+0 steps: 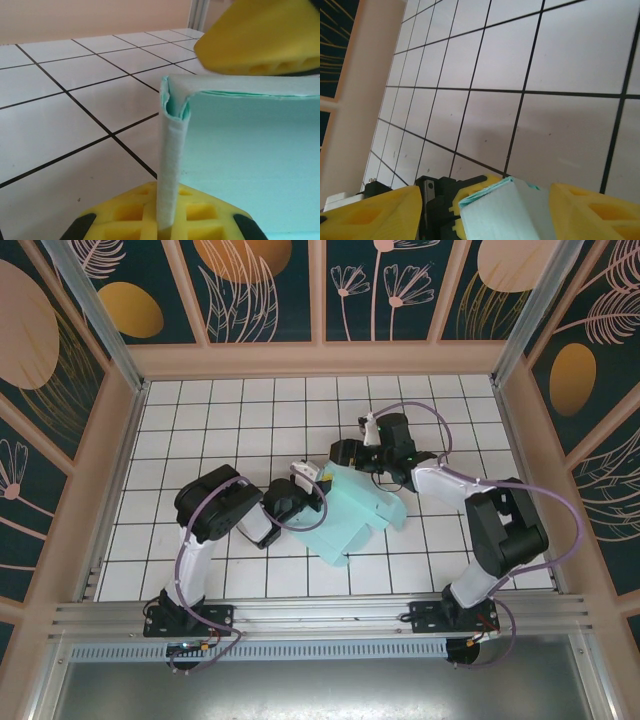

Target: Fold the paper box

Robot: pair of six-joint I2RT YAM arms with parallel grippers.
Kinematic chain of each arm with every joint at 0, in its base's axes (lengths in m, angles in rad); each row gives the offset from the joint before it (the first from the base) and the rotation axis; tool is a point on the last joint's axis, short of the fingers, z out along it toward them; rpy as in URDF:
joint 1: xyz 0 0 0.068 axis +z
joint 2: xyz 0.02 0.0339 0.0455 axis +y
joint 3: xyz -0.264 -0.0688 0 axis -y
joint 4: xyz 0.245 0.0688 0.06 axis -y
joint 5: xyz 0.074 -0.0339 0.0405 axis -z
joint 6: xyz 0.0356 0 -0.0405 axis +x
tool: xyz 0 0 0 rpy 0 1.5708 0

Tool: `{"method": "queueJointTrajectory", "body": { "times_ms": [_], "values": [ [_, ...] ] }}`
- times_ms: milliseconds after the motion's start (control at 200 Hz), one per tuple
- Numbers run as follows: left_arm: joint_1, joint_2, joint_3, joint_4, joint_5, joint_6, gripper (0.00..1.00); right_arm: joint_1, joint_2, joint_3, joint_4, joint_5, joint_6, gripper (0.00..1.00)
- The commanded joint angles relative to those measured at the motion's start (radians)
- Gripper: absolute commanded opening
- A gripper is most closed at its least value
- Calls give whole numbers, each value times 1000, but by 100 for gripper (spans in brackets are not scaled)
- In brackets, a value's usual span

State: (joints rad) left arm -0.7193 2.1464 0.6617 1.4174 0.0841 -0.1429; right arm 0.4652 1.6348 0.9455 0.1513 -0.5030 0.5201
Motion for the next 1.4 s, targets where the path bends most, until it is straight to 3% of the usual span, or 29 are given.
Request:
{"method": "queueJointTrajectory", "body": {
  "times_ms": [0, 205, 405, 571, 1391],
  "values": [
    [-2, 16, -3, 34, -17, -6, 1, -6, 35, -1, 48, -63, 17, 67],
    [-2, 28, 15, 4, -16, -6, 7, -5, 68, -22, 38, -61, -10, 65],
    [-2, 44, 19, 12, -14, -14, 11, -5, 90, -40, 26, -45, -29, 52],
    [-1, 60, 35, -7, 5, -12, 15, -3, 111, -44, 3, -27, -49, 48],
    [-2, 4, -10, 28, -43, -31, 40, 9, 119, -31, -142, 130, -161, 46]
  ]
}}
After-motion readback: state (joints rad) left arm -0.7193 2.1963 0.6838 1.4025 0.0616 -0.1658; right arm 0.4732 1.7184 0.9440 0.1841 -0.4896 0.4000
